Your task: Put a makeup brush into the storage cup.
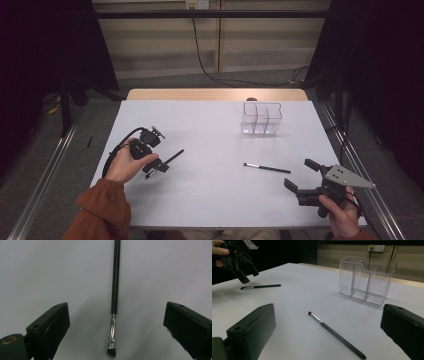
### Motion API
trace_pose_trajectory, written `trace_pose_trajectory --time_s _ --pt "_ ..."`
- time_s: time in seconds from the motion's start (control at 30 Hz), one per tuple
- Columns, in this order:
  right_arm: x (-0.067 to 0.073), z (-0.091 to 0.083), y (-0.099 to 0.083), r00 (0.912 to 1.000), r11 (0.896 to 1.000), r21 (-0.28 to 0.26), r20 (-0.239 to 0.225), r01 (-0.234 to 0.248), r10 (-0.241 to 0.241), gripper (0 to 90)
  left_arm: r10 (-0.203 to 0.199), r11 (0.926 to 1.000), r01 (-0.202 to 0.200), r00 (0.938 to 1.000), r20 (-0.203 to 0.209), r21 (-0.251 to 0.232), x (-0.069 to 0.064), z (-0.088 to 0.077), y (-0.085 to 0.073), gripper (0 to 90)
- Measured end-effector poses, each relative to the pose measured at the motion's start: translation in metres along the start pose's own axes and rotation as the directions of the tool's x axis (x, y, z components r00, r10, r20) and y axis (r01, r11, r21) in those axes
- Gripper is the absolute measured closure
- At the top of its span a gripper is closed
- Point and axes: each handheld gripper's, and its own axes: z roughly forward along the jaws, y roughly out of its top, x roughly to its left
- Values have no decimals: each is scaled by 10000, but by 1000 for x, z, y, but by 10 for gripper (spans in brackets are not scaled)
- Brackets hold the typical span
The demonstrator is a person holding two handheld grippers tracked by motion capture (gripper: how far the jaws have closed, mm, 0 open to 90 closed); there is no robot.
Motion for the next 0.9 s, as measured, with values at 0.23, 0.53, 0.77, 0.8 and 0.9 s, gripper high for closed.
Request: trace_pose_trajectory --time_s 0.23,0.53,0.77,0.8,0.9 --pt "0 0 0 10000 10000 19 9 4 -4 0 272 9988 -283 9993 273 397 1 4 2 53" --pt "-1 0 0 10000 10000 26 1 11 -11 0 511 9913 -517 9987 78 1214 3 14 3 125" --pt "-1 1 -1 10000 10000 65 -28 72 -72 0 789 9855 -784 9969 31 1507 2 20 3 238" --pt "-1 0 -1 10000 10000 65 -30 74 -74 0 854 9851 -844 9963 -5 1495 2 21 3 262" --pt "-1 1 -1 10000 10000 78 -42 43 -43 0 985 9819 -964 9951 -47 1632 0 23 4 311"
